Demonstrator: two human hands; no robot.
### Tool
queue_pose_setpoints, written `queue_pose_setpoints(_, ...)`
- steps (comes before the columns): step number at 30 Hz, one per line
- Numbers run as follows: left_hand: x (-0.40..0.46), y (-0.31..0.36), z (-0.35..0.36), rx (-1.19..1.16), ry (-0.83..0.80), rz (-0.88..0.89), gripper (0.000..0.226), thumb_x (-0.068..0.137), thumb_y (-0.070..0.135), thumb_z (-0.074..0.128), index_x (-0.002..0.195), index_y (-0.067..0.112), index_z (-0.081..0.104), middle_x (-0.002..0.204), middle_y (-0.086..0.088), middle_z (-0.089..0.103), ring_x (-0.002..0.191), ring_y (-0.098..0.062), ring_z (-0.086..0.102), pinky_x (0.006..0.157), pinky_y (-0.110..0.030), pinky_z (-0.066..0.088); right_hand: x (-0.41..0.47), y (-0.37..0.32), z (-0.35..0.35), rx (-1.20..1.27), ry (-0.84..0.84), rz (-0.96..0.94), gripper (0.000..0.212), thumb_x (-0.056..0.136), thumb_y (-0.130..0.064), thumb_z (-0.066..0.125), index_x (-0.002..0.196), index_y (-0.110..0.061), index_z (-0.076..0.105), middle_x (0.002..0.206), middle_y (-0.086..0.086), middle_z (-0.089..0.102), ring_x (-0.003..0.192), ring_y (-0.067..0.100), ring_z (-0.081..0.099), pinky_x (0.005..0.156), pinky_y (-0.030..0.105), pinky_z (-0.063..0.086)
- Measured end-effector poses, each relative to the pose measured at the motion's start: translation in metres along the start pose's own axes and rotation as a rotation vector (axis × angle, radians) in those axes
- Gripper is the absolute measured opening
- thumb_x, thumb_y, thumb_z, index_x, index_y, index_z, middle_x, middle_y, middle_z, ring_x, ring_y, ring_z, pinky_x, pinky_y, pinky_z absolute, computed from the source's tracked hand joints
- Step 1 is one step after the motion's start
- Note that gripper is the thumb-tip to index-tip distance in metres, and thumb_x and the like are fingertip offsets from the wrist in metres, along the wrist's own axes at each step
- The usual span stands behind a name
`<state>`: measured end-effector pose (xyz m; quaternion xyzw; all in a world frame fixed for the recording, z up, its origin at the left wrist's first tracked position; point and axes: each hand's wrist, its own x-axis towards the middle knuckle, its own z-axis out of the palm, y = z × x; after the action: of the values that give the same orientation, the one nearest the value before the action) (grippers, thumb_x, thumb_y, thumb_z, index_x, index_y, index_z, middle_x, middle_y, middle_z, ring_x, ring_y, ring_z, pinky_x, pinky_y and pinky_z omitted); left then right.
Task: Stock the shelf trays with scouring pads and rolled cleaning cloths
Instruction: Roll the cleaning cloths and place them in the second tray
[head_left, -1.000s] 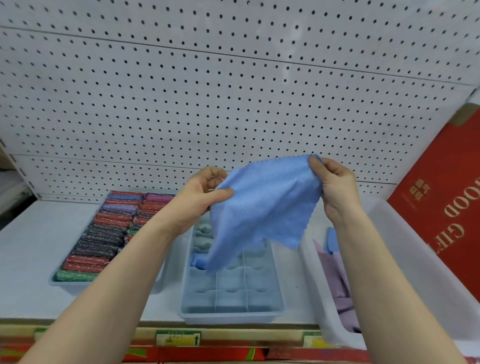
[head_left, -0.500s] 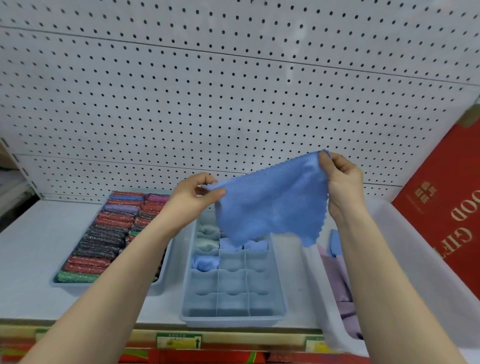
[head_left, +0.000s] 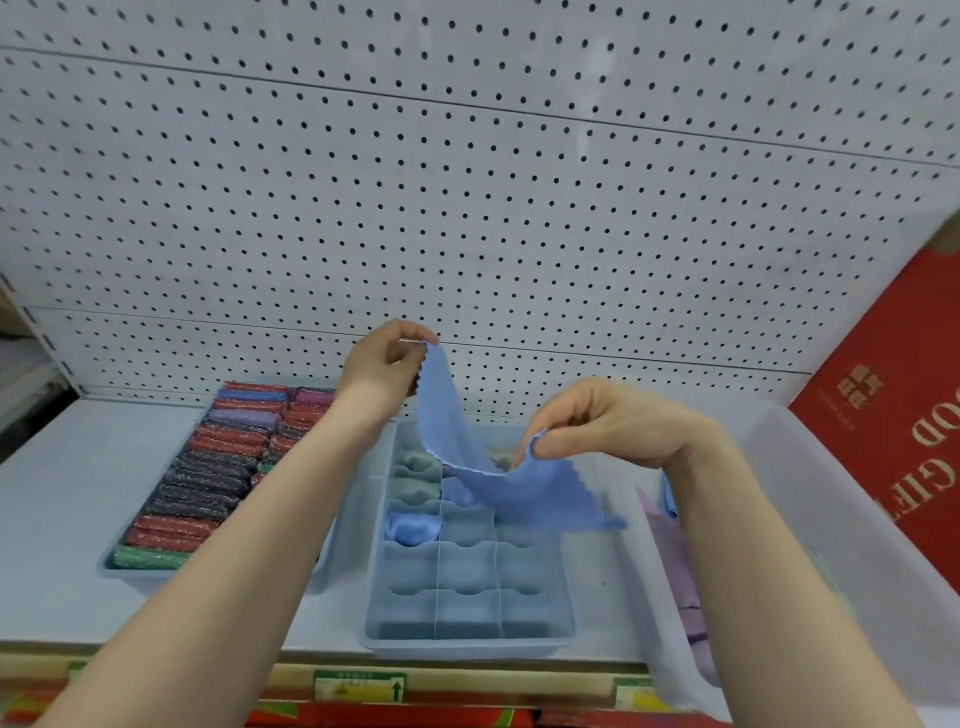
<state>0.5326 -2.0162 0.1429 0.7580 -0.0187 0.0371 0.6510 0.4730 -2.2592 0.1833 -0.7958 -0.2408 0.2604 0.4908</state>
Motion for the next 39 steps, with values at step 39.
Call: queue_pose_setpoints(39, -0.015, 0.033, -0.003, -0.168, -0.130, 0.136, 0.011, 0.086, 0.005, 0.069, 0.092, 0.013, 0.071, 0.086, 0.003, 0.075, 0.083, -0.010, 0.071, 0.082, -0.025, 0.057, 0.013, -0.018, -0.022, 0.296, 0.690, -0.156, 0.012, 0.086, -0.007, 0.070, 0.079, -0.014, 0.062, 0.067, -0.001, 0.061, 0.054, 0.011, 0.048, 0.054, 0.019, 0.042)
